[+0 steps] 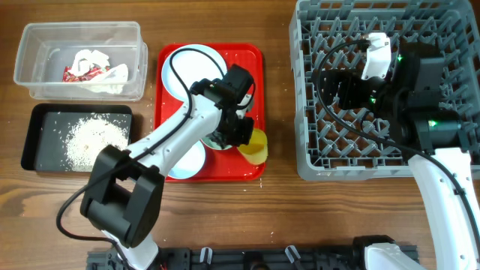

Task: Sort waste into correct bins and load items into the dishwasher rack
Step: 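Return the plate to the red tray and grasp the yellow cup, then lift the yellow cup and hand it to the right gripper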

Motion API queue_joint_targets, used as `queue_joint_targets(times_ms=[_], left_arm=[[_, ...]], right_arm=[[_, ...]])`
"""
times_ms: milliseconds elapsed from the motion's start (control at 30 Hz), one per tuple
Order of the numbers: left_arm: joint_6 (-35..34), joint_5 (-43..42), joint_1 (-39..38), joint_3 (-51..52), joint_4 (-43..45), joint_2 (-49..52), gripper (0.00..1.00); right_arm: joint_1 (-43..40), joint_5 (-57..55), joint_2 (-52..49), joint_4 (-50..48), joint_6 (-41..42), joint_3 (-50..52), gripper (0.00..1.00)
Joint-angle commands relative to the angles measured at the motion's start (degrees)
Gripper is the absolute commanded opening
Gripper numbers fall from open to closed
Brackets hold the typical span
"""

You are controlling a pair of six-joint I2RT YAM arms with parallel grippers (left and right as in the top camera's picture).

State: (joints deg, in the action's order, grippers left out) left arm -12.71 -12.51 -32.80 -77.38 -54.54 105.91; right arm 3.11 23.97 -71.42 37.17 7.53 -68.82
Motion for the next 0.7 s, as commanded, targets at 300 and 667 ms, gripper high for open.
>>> queue_joint_targets(times_ms=[300, 667], left_arm=[[0.98, -25.18, 8.79, -2.58, 0.52, -5.42, 0.04], [1.99, -66.95, 26.32, -2.56, 11.1, -6.36, 0.04]], right_arm=[[0.24, 2.08, -0.57, -0.57, 4.9, -0.85, 1.0], [0.24, 36.52, -10.69, -13.07, -4.44, -0.85, 1.0]])
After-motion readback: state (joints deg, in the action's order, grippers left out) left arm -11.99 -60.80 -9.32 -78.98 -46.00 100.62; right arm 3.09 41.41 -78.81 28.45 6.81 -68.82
